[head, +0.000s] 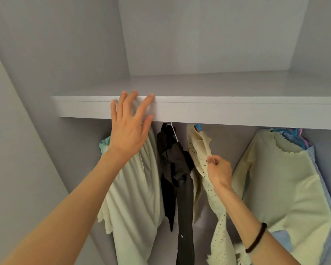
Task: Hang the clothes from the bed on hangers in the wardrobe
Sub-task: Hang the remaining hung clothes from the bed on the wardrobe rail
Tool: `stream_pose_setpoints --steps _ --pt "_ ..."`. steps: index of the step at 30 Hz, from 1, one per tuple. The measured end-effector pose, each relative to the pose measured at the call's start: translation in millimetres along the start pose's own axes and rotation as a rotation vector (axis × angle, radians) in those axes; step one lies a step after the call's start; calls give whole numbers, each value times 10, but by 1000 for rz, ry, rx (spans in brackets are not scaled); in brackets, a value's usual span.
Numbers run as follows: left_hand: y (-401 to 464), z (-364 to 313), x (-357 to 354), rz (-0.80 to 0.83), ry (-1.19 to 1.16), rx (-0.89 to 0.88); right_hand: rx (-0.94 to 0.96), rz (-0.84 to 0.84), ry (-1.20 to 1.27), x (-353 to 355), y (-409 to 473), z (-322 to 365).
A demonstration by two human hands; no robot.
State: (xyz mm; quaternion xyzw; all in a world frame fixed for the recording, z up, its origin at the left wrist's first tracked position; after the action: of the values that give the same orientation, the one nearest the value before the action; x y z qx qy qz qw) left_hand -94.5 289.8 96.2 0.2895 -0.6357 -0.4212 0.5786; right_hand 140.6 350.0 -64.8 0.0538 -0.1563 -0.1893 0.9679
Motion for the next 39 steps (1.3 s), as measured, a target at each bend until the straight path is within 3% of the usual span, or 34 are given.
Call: stream_pose_setpoints --steps 13,24,29,33,39 --pt "38 30 15 -95 -16 -58 21 6 -79 -667 262 40" --pt "10 44 -15 -36 -7 -63 166 340 -182 -1158 143 219" --pt "-135 129 50 64 83 -68 422 350 -503 -1110 55 482" --pt "-591 347 102 141 122 70 734 441 -677 -1270 -361 664" --pt "-1609 708 255 343 226 255 948 654 -635 -1524 -1166 687"
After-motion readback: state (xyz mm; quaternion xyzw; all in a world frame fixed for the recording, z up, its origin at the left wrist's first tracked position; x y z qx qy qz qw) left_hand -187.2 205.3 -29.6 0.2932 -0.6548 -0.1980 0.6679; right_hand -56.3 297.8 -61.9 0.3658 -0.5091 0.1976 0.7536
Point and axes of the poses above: each hand's wrist, its own y-axis towards the middle knuckle, its own x-axis out of the back of the hand, z = x × y, the point moved 8 cm from there along y, towards the middle knuckle, and after that the axes turned 2 degrees about -z, right-handed, at the moved point
